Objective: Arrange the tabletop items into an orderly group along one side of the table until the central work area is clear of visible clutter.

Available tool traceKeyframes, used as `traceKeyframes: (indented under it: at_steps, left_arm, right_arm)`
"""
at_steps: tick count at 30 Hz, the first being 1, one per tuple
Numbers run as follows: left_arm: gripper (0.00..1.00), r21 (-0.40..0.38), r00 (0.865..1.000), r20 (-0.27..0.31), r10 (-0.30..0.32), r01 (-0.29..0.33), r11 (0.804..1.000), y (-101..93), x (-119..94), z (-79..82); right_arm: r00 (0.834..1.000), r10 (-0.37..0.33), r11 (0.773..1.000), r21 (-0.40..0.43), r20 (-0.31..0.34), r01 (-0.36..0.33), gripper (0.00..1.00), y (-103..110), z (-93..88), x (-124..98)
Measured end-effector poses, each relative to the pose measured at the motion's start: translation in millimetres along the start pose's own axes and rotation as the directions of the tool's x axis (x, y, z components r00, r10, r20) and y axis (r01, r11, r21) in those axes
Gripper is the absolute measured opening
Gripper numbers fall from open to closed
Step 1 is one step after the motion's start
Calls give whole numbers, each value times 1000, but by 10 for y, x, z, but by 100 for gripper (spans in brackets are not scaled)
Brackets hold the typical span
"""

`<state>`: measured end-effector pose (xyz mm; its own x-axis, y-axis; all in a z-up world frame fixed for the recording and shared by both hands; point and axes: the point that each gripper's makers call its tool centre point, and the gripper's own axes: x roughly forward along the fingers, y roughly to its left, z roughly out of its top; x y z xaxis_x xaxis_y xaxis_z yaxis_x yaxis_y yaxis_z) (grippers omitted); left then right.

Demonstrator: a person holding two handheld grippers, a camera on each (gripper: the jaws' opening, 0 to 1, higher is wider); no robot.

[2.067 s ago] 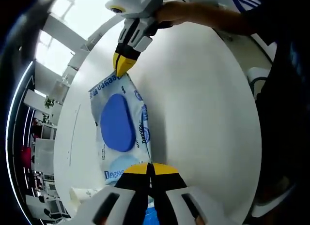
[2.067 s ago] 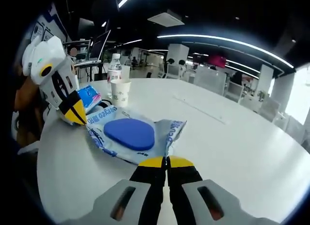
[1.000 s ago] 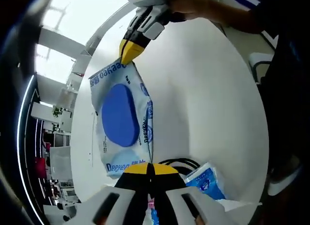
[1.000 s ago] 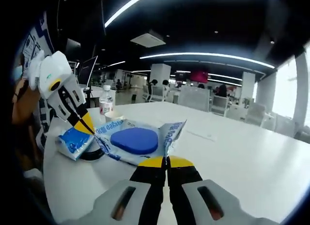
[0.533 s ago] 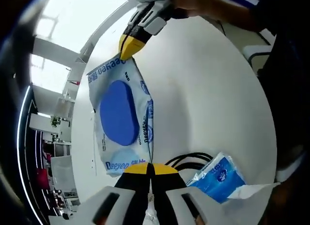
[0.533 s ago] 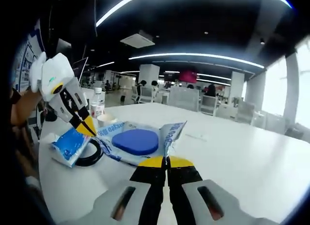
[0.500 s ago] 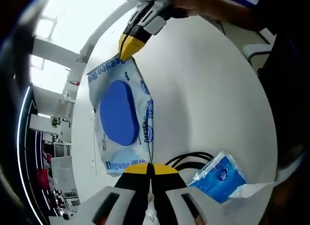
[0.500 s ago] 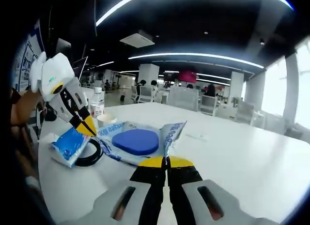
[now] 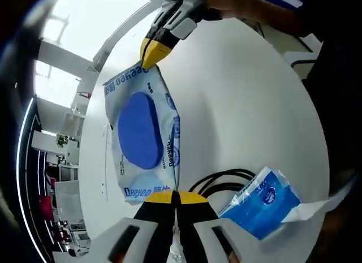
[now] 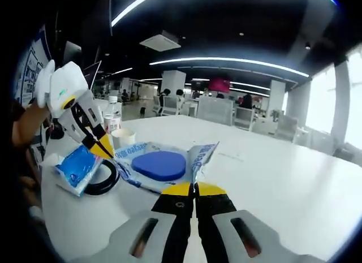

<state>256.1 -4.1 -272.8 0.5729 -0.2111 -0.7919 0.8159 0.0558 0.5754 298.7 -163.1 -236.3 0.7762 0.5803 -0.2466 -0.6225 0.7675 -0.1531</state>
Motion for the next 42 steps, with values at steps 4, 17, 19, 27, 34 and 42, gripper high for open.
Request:
traceKeyframes:
  at_steps: [4,17,19,27,34,42]
  left_arm:
    - [0,-8,1000,-4,-8,8,1000,12,57,-35]
    - [0,-33,999,-4,-49,49,998,-53,288,-70]
    - [0,-33,999,-4,-50,50,998,-58,301,-66]
    - [0,-39,999,-3,-50,50,998,-72,323,-62]
    - [0,-41,998,-4,-60,60,997,-152,385,-81]
    - [0,-52,998,4,-66,66,996,-181,406,-81]
  right_arm:
    - [1000,7,1000,8,-12,-7,0,-8,-52,67]
    - [998,18,1000,22,-60,-17,0,-69,-261,226]
    - [998,20,1000,26,-65,-18,0,-78,-287,232]
    - [996,23,999,30,-84,-21,0,-77,-379,254]
    - [995,29,999,40,-100,-25,0,-74,-459,303]
    - [989,44,998,59,-140,-36,0,-76,-628,341]
